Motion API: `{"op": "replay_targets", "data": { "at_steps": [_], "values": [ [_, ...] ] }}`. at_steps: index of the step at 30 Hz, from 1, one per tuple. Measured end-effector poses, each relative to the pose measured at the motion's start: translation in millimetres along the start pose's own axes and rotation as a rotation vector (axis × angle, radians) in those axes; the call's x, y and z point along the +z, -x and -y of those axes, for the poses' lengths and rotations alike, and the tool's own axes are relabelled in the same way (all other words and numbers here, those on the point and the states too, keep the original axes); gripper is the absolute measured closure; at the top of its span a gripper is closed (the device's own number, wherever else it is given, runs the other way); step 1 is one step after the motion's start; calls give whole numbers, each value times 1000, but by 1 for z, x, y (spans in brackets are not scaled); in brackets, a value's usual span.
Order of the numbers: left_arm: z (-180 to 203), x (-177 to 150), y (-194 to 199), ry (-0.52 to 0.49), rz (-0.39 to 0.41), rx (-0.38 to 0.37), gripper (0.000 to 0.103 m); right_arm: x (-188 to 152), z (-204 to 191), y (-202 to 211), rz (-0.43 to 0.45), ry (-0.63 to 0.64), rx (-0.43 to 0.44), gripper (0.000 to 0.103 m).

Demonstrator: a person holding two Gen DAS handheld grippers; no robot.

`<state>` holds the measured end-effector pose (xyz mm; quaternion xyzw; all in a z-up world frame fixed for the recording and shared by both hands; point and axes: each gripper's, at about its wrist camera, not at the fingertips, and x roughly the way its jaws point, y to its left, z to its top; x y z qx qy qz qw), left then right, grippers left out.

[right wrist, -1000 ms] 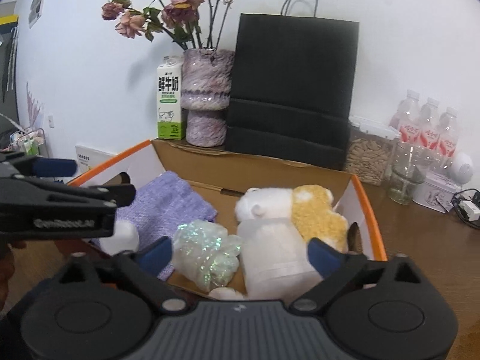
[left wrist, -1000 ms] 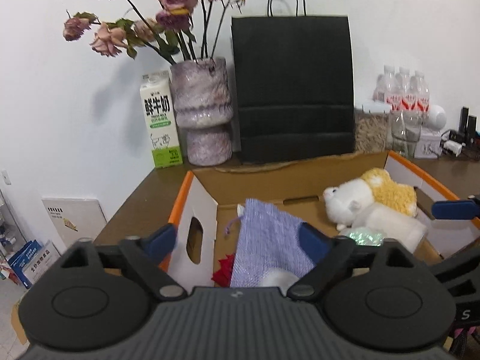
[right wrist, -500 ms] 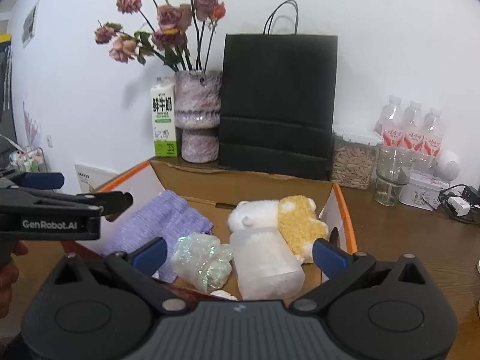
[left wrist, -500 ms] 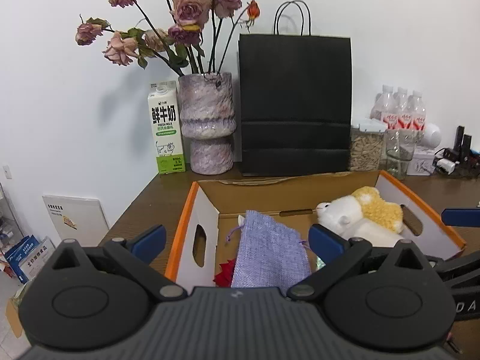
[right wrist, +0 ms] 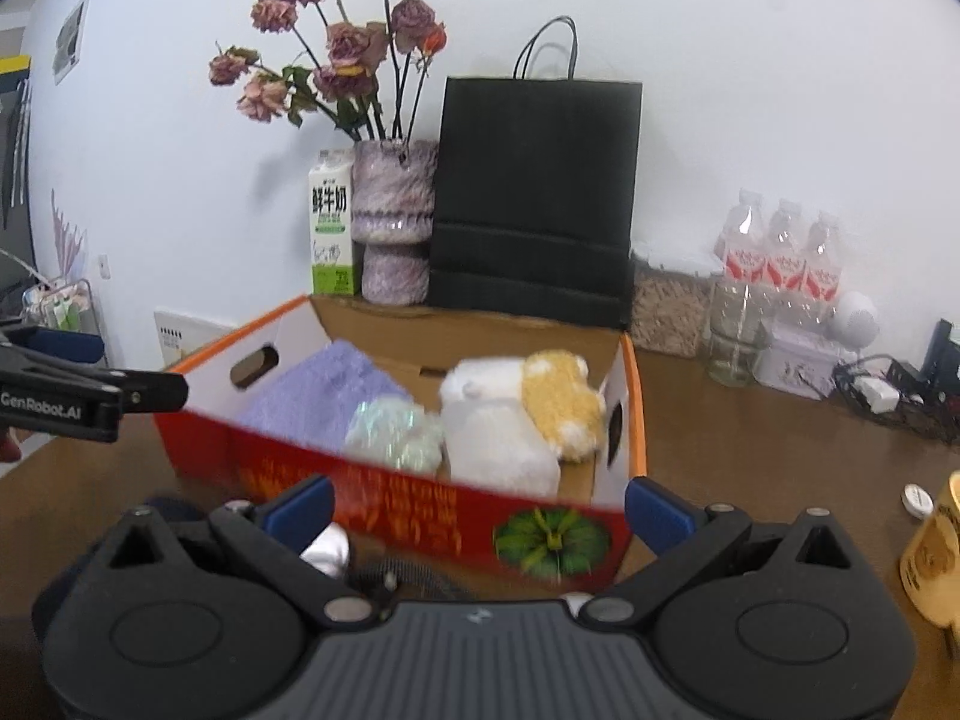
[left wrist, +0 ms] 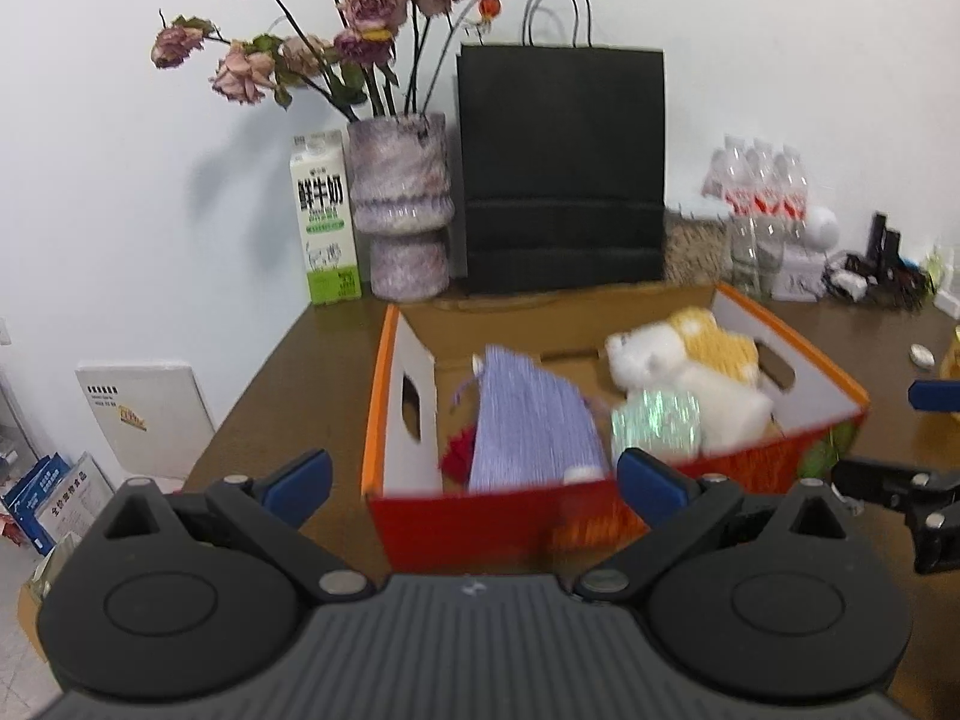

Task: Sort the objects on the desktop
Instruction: 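Withdraw both grippers from the box back toward the table items, then grasp the navy zip case with the left gripper while the right approaches a white cap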

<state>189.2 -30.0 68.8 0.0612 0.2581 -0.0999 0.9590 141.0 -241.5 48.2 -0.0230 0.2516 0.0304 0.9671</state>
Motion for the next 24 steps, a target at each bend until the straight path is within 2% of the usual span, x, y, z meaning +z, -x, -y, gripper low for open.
{"op": "replay_targets", "data": {
  "at_steps": [11,20,24],
  "values": [
    [1,-51,10,-2,-132,-21,0,-49,-13,13,-101,3,22,0],
    [15,-72,-4,-28,-225,-33,0,-64,-17,18,-136,-8,22,0],
    [14,-75,-14,1,-250,-41,2,-62,-21,17,-127,3,34,0]
  ]
}}
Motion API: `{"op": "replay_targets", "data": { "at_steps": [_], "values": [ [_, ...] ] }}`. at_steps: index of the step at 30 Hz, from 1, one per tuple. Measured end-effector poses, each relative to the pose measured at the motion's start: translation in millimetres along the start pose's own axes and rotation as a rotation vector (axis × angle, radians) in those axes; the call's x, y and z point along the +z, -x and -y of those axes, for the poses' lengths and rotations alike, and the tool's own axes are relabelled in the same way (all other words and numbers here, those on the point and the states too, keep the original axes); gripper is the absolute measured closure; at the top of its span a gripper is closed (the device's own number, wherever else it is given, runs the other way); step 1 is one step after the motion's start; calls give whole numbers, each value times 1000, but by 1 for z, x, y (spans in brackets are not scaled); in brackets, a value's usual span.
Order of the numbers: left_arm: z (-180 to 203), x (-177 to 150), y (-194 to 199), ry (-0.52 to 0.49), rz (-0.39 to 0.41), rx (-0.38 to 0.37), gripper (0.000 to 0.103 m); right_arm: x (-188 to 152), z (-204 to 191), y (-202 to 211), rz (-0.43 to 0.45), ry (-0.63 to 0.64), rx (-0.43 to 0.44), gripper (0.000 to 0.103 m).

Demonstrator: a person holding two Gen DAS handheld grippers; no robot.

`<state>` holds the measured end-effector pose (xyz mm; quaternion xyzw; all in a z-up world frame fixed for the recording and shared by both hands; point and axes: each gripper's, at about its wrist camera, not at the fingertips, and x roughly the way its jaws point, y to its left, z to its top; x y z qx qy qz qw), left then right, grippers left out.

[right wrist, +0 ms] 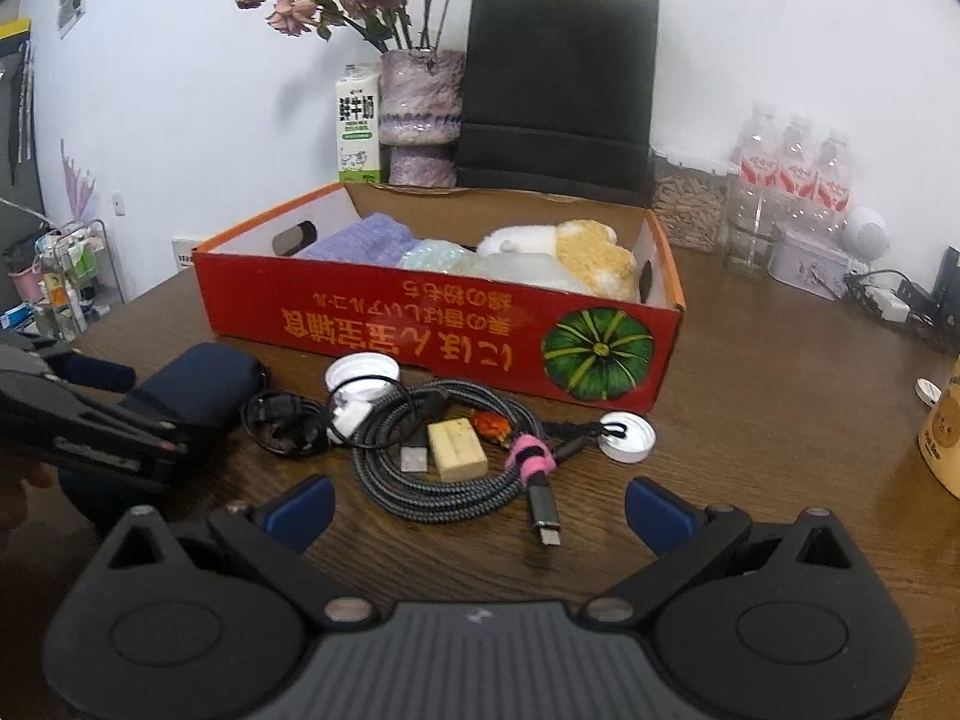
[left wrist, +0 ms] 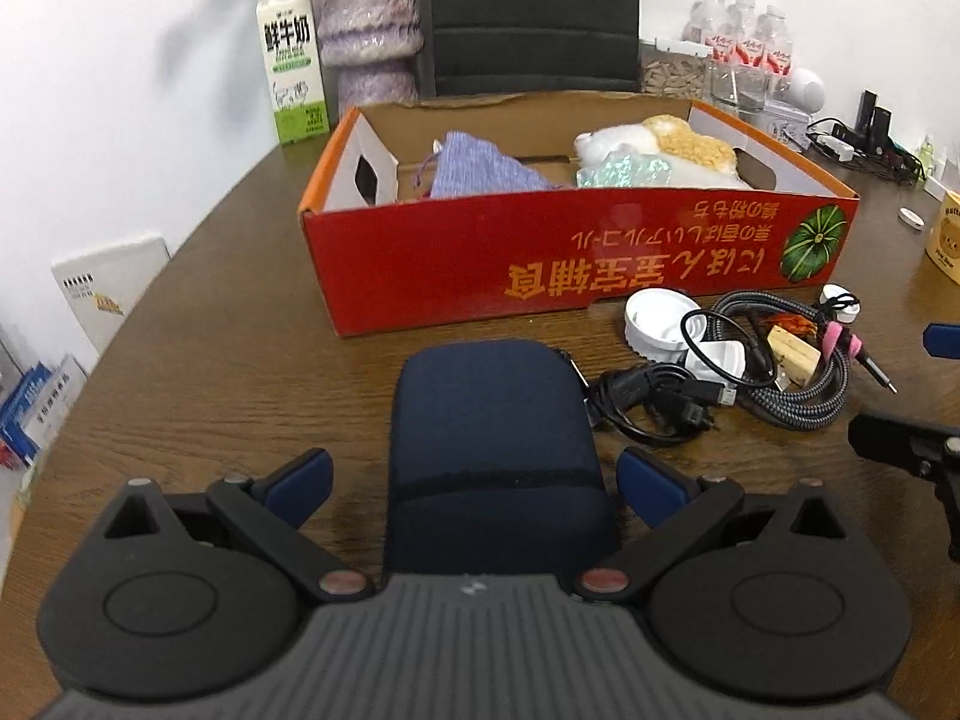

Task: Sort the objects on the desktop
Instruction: 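Grasp the navy zip case with the left gripper while the right approaches a white cap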

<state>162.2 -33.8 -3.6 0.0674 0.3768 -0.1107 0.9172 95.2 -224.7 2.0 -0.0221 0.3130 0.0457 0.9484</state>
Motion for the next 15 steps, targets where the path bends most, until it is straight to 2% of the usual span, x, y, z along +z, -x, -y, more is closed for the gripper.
{"op": "replay_targets", "data": {
  "at_steps": [3,5,10,15],
  "values": [
    [-5,-1,-3,31,1,-14,14,4,-5,-3,7,9,9,0],
    [-7,0,0,27,13,-22,30,7,-7,-7,9,15,16,0],
    [-18,2,1,49,26,-17,36,16,-15,-18,8,36,35,0],
    [-31,3,2,85,37,-8,37,26,-22,-35,-9,36,64,1]
  ]
}}
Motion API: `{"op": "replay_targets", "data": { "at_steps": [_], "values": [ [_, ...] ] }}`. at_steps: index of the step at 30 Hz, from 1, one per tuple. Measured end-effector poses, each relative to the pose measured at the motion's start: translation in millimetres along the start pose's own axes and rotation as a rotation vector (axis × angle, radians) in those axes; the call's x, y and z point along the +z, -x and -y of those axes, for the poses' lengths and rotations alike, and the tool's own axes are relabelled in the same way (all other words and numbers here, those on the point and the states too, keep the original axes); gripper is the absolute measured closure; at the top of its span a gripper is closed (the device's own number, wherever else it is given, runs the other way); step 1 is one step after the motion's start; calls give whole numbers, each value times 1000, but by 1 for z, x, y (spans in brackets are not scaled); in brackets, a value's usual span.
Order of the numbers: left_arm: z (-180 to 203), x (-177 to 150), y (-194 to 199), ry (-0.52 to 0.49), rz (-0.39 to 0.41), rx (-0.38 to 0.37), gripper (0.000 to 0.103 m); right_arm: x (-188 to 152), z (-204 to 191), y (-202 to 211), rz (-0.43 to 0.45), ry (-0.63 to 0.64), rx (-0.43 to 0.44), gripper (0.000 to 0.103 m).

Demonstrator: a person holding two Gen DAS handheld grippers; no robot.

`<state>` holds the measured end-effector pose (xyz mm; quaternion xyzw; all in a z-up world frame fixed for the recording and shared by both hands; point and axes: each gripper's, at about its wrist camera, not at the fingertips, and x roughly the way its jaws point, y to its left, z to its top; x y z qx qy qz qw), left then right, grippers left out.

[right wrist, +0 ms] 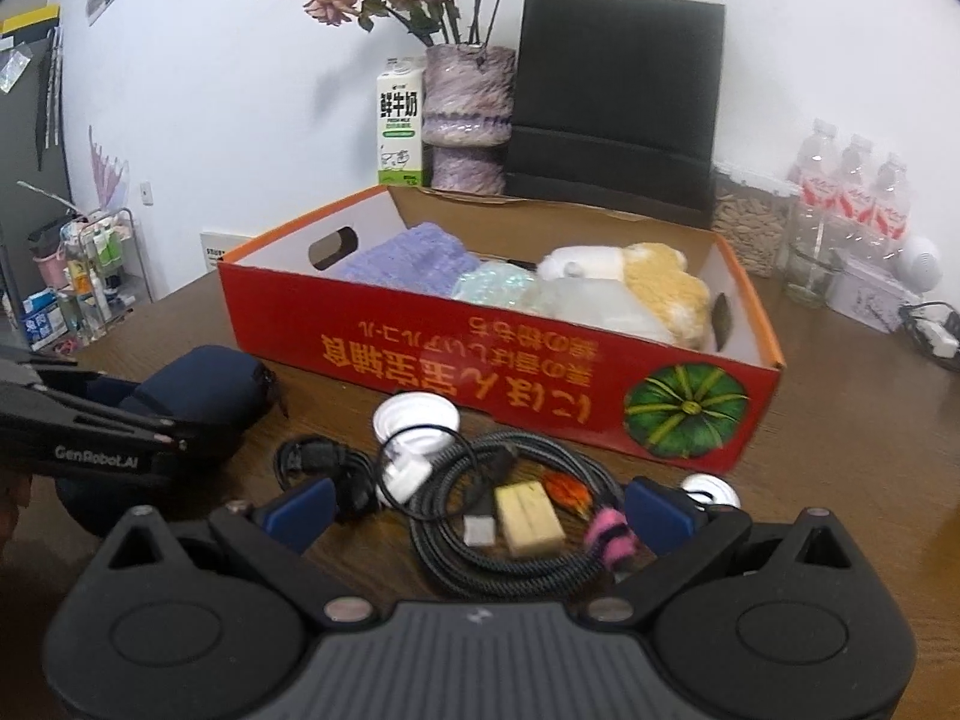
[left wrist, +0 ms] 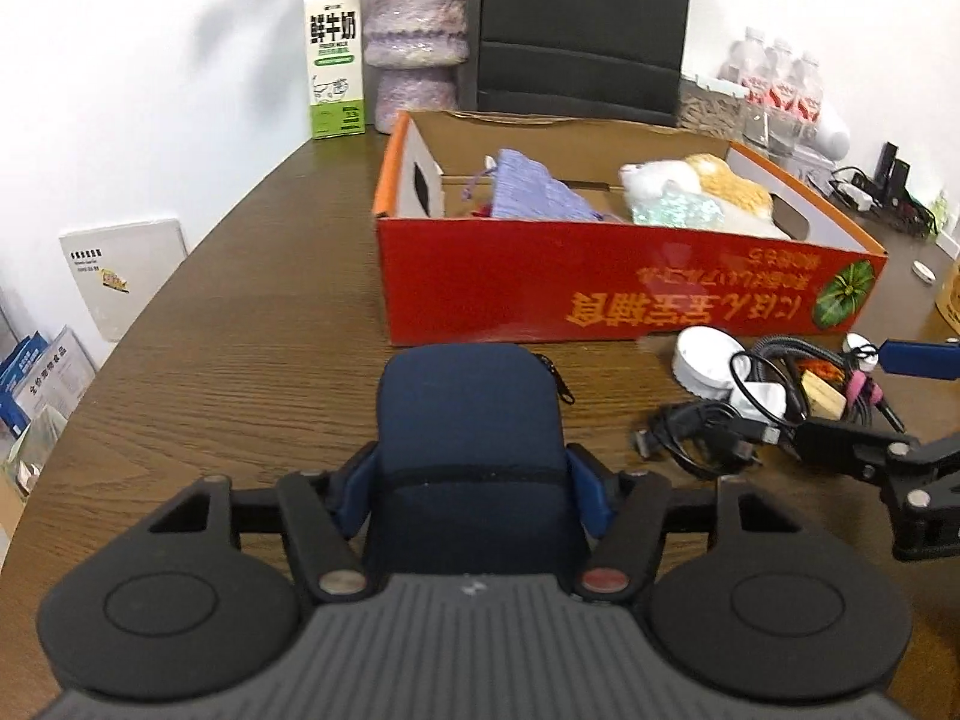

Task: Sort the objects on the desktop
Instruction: 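Grasp the navy zip case with the left gripper while the right approaches a white cap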

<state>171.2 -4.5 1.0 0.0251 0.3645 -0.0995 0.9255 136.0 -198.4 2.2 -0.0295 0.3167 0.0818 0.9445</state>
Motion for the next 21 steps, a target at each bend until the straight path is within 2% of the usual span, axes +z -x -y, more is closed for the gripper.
{"op": "replay_targets", "data": {
  "at_steps": [7,13,15,21],
  "values": [
    [-7,0,-3,12,8,-15,37,13,-3,-19,-18,-39,11,12],
    [-8,-1,-5,9,11,-22,35,17,-6,-30,-39,-40,32,27],
    [-8,-2,-5,6,14,-21,35,17,-7,-33,-48,-41,39,39],
    [-7,-2,-6,3,18,-21,34,16,-6,-33,-45,-55,64,57]
  ]
}}
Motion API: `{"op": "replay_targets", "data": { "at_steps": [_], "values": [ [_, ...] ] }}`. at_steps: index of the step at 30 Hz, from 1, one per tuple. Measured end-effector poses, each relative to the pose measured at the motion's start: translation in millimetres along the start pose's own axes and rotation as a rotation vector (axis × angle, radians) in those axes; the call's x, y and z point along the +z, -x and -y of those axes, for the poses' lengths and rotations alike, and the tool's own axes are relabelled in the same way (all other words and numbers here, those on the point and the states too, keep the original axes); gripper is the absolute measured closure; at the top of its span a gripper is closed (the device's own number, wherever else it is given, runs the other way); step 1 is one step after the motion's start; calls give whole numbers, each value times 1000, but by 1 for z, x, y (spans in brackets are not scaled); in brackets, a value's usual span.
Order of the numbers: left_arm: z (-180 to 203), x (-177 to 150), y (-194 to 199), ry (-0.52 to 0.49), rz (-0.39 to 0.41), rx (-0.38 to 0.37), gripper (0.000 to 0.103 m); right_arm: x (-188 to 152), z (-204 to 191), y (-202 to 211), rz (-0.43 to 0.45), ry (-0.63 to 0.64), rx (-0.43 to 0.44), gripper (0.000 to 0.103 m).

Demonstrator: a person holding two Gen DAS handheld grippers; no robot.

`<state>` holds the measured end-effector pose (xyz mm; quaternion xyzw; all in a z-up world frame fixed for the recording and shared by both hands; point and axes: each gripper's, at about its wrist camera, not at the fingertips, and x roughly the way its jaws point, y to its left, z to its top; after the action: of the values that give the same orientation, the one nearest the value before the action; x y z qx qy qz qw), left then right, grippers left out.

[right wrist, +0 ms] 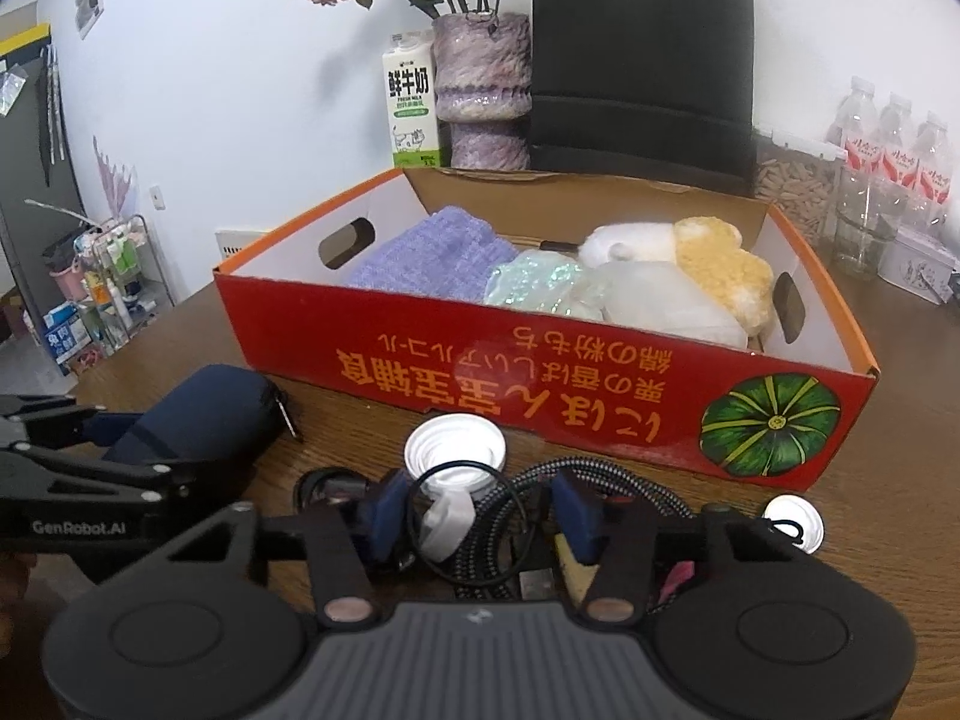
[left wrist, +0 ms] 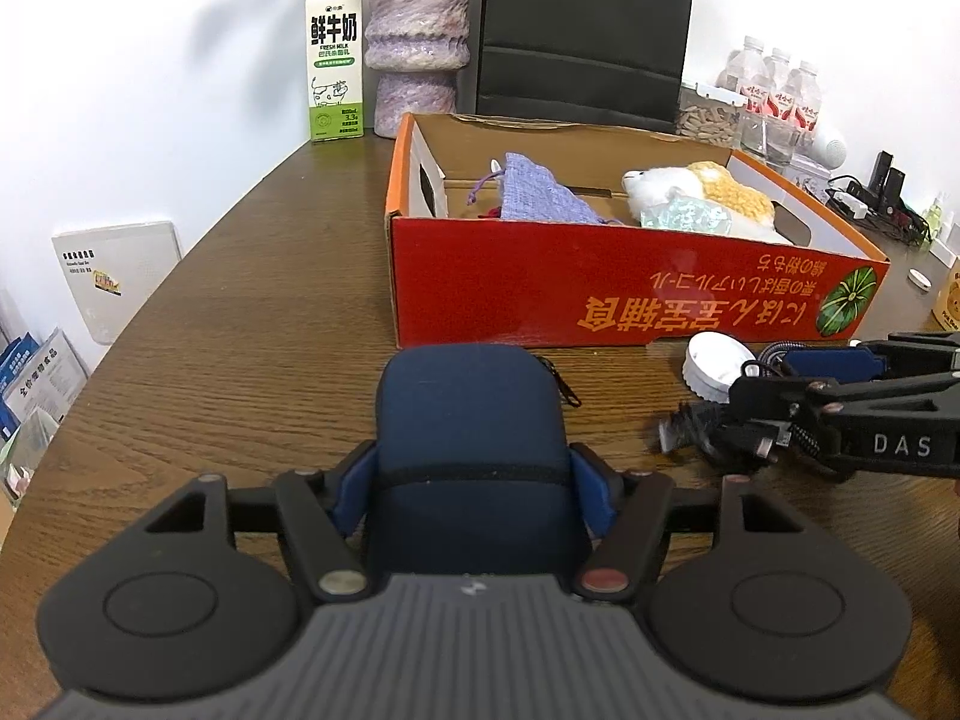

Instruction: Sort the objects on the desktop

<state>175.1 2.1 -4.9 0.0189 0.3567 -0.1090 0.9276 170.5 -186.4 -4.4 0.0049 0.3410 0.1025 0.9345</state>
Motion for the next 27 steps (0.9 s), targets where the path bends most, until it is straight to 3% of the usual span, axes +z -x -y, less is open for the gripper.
{"op": "replay_targets", "data": {
  "at_steps": [11,21,27],
  "values": [
    [1,1,0,2,-5,7,34,-2,2,14,35,-10,18,73],
    [4,2,8,5,6,-1,38,0,2,32,80,-12,19,75],
    [7,8,25,-3,58,-10,39,1,5,43,108,-16,15,75]
  ]
}}
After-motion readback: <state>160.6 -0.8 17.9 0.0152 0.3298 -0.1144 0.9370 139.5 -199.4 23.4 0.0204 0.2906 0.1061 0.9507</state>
